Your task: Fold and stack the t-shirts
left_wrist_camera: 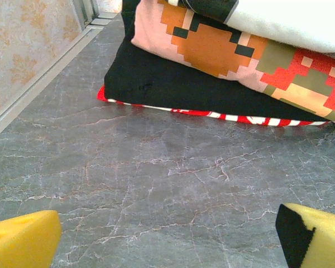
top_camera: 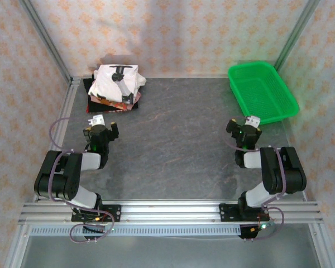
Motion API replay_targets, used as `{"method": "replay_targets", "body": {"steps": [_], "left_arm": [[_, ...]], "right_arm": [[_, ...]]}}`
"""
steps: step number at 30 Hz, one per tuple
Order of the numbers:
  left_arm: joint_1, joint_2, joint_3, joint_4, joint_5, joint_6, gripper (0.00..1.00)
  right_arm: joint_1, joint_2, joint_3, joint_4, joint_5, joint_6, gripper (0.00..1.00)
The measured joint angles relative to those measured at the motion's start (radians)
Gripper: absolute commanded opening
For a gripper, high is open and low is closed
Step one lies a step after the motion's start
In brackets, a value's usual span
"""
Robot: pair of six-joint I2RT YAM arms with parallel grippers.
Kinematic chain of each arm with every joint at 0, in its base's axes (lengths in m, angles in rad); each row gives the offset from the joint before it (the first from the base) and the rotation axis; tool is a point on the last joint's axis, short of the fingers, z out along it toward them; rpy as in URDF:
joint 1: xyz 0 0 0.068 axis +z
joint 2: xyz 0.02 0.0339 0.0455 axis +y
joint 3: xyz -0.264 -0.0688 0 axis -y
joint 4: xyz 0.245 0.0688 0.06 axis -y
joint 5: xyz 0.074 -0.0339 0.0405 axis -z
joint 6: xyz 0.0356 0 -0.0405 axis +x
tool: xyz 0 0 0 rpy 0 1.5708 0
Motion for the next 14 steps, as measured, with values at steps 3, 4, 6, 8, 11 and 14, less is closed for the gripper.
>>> {"method": "replay_targets", "body": {"steps": [3, 4, 6, 8, 11, 14], "left_arm": [[-0.002, 0.0, 0.0, 0.0, 0.0, 0.004, 1.0], [-0.002, 0.0, 0.0, 0.0, 0.0, 0.006, 1.0], [-0.002, 0.0, 0.0, 0.0, 0.0, 0.008, 1.0], [-0.002, 0.0, 0.0, 0.0, 0.0, 0.008, 1.0], [-0.002, 0.0, 0.0, 0.001, 0.0, 0.008, 1.0], [-0.002, 0.0, 0.0, 0.0, 0.0, 0.008, 1.0]], "right_arm": [[0.0, 0.0, 0.0, 0.0, -0.004, -0.011, 0.99], [0.0, 0.0, 0.0, -0.002, -0.009, -0.017, 0.99], [0.0, 0.0, 0.003, -0.014, -0.027, -0.028, 0.99], [0.001, 0.0, 0.006, -0.02, -0.038, -0.034, 0.99], [0.001, 0.0, 0.011, -0.026, -0.049, -0.039, 0.99], [0.001, 0.0, 0.013, -0.03, -0.051, -0.04, 0.99]]}}
